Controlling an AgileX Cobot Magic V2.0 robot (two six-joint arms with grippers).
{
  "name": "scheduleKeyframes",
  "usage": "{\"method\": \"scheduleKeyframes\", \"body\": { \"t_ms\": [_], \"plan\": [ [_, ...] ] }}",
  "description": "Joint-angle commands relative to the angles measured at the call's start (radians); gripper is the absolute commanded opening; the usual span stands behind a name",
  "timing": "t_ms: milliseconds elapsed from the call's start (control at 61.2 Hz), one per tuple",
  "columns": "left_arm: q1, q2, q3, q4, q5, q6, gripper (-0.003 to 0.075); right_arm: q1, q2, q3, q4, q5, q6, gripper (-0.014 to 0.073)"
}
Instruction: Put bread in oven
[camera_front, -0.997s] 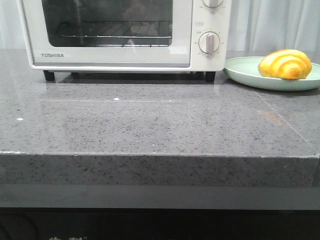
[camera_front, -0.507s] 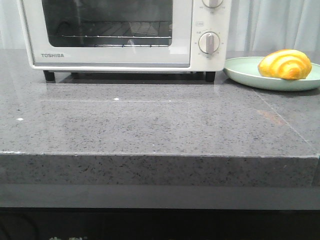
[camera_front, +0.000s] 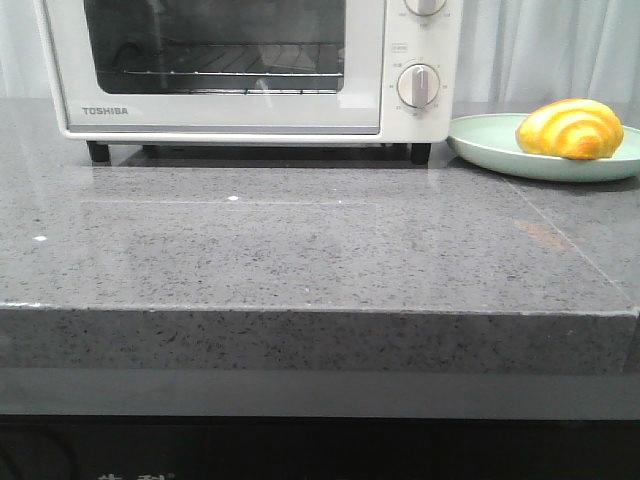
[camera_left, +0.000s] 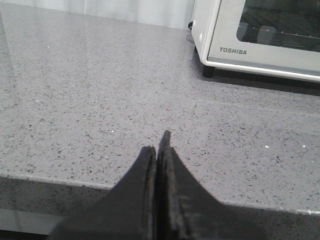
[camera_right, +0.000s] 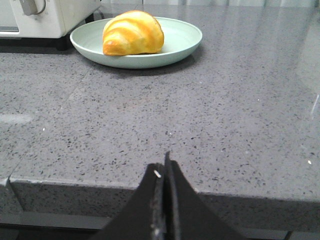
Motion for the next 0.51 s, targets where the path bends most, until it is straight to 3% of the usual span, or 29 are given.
{"method": "scheduleKeyframes", "body": {
  "t_ms": [0,212,376,490],
  "plan": [
    [-0.001,-0.016,0.007,-0.007,-0.08,-0.008,-0.002,-0.008,-0.023,-0.006,-0.007,-0.076,-0.007,-0.0067],
    [-0.001,-0.016,0.007,0.002,-0.097,-0.008,-0.002,-0.008,-0.023,-0.006,-0.002,-0.086,-0.005,-0.0067],
    [-0.001,-0.016,0.007,-0.002,-0.201,-0.008,-0.002,-0.007,-0.023,-0.012,0.026,-0.172,-0.005,-0.0067],
    [-0.001,-0.016,-0.009,-0.002,-0.275,-0.008,-0.0021,-0.007,-0.023,-0.056,0.035,-0.156,-0.005,-0.0067]
  ]
}}
